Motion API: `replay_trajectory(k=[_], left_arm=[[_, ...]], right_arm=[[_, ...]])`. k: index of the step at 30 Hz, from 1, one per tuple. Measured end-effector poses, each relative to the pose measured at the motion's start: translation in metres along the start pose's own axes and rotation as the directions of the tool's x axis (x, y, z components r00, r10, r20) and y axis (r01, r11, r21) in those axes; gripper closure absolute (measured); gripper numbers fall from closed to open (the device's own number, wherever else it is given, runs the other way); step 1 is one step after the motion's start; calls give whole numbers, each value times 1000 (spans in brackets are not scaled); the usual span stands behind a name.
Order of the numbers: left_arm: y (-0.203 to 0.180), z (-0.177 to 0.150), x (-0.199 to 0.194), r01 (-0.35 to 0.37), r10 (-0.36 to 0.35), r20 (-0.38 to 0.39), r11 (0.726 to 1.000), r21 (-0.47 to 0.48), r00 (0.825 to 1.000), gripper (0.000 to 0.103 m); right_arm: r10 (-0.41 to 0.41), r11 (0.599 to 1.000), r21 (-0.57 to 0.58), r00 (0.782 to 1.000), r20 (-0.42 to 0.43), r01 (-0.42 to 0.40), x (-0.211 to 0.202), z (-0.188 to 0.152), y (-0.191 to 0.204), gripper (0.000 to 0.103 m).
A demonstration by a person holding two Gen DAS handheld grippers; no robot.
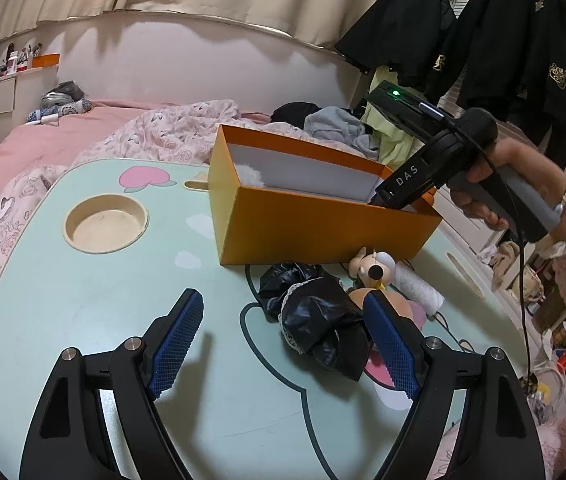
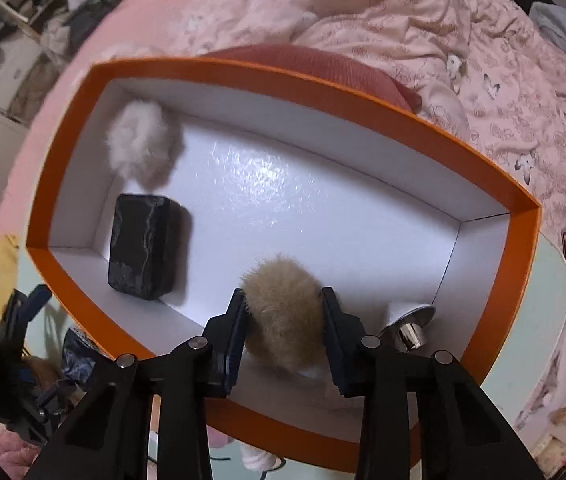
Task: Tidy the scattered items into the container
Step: 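Grasp the fluffy tan pompom inside the box with the right gripper, then lift the pompom out and drop it on the table with the right gripper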
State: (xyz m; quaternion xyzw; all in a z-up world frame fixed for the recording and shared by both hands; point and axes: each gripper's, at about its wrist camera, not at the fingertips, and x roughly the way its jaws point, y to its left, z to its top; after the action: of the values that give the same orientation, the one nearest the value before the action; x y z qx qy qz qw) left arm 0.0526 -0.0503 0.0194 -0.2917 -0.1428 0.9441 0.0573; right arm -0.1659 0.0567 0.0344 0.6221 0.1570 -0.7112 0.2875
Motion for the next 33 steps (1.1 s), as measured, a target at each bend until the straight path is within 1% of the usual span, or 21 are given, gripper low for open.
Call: replay_trajectory(k=[3, 4, 6, 9, 10, 12, 13, 14, 15, 16, 17, 19, 20, 22, 25, 27, 28, 29, 30, 31, 33], left_arm=[[0, 0, 0, -1, 1, -2, 1000, -1, 1000, 21], [0, 0, 0, 0, 0, -1, 1000, -2, 1000, 21], [1, -1, 0, 0, 0, 0, 1000, -3, 1000, 21], [1, -1, 1, -3, 3, -5, 1000, -4, 1000, 21], [1, -1, 1, -4, 4, -5, 1000, -5, 1000, 21], [2, -1, 1, -5, 5, -4, 1000, -6, 1000, 21], [2, -1, 1, -6, 6, -4, 1000, -6, 1000, 21], [2, -1, 1, -8, 8, -5, 1000, -7, 1000, 21], [2, -1, 1, -10, 10, -6, 1000, -8, 1000, 21], [3, -1, 1, -11, 11, -8, 1000, -9, 1000, 21], [3, -1, 1, -11, 11, -8, 1000, -10, 1000, 21], [3, -1, 1, -11, 11, -8, 1000, -10, 1000, 21], [3, -1, 1, -11, 11, -8, 1000, -10, 1000, 21], [3, -1, 1, -11, 11, -8, 1000, -10, 1000, 21], [3, -1, 1, -10, 10, -7, 1000, -11, 1000, 21], [3, -1, 2, -11, 11, -9, 1000, -14, 1000, 21], [3, -1, 2, -11, 11, -9, 1000, -15, 1000, 21], [3, -1, 2, -11, 11, -9, 1000, -15, 1000, 21], [2, -1, 1, -11, 11, -8, 1000, -14, 1000, 21], [2, -1, 1, -12, 12, -6, 1000, -14, 1000, 21], [3, 0, 0, -11, 11, -4, 1000, -14, 1000, 21]], right_arm=[[22, 999, 31, 993, 120, -26, -18, -2, -8, 71], [52, 996, 60, 982, 182, -64, -32, -5, -15, 71], [89, 991, 77, 959, 271, -113, -55, -10, -18, 71], [174, 976, 50, 894, 412, -213, -92, -36, -12, 71], [217, 966, 27, 864, 454, -257, -103, -53, -9, 71], [268, 952, -9, 821, 504, -305, -111, -81, -2, 71], [285, 946, -16, 806, 519, -324, -109, -95, 5, 71], [299, 940, -17, 798, 524, -341, -106, -108, 9, 71], [314, 934, -18, 796, 518, -357, -104, -120, 16, 71], [328, 929, -18, 800, 503, -370, -96, -131, 21, 71], [325, 931, -16, 810, 489, -364, -88, -140, 28, 71], [263, 954, 3, 836, 482, -301, -73, -153, 38, 71], [227, 963, 19, 845, 485, -270, -68, -157, 41, 71], [191, 969, 47, 853, 485, -244, -56, -157, 44, 71], [181, 970, 62, 865, 468, -236, -40, -154, 47, 70], [155, 974, 72, 859, 488, -217, -35, -152, 46, 68], [141, 975, 76, 848, 512, -208, -34, -153, 47, 64], [143, 974, 72, 834, 533, -214, -35, -159, 47, 53], [161, 969, 66, 810, 564, -238, -37, -165, 45, 46], [186, 959, 59, 777, 602, -275, -39, -171, 42, 40], [195, 948, 58, 715, 671, -313, -44, -185, 37, 39]])
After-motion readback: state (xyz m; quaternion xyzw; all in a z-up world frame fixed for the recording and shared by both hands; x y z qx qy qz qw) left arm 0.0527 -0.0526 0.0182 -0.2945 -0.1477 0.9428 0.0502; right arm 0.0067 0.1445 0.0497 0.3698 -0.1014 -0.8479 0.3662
